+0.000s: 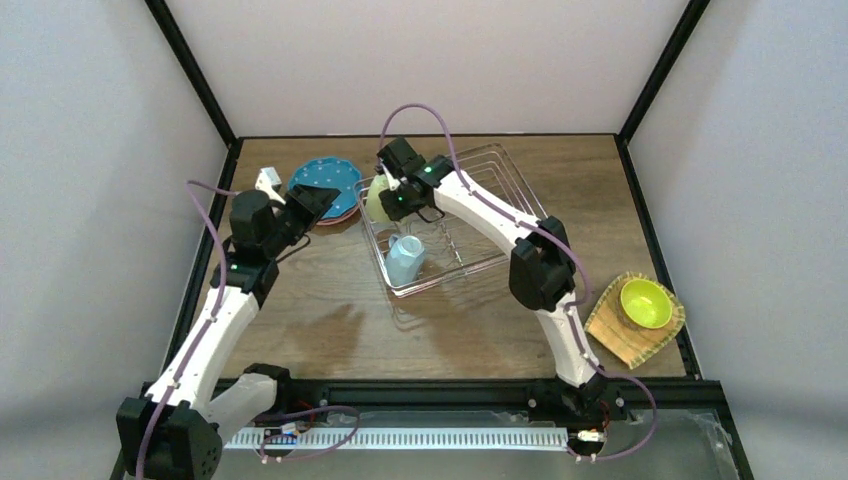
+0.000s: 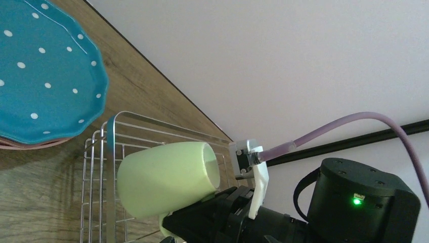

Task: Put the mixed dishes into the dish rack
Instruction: Turn the cup upside down over the dish rack.

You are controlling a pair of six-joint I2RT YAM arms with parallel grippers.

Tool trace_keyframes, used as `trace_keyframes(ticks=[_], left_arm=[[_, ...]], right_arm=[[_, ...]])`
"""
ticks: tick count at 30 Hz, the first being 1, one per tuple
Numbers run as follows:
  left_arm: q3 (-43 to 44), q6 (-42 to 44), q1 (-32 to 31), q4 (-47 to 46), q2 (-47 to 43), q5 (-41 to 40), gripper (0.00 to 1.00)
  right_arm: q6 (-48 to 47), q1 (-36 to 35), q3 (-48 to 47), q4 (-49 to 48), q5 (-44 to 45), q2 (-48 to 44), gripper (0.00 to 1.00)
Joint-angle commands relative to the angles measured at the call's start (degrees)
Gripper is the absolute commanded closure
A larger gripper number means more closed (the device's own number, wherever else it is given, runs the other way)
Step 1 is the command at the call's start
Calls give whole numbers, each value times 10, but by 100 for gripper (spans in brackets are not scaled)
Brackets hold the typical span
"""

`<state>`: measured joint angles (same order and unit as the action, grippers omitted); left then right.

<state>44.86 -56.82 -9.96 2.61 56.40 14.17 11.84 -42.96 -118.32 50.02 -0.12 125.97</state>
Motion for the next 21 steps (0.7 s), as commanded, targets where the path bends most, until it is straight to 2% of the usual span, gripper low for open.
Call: trace_keyframes(ticks=[1,21], left_arm=[[-4,0,-2,-4,6,-6,0],[-16,6,-3,-4,15,1,0]], right_arm=[[-14,-10,-43,-12,61,16,99],[-12,-25,-79,8,84,71,99]])
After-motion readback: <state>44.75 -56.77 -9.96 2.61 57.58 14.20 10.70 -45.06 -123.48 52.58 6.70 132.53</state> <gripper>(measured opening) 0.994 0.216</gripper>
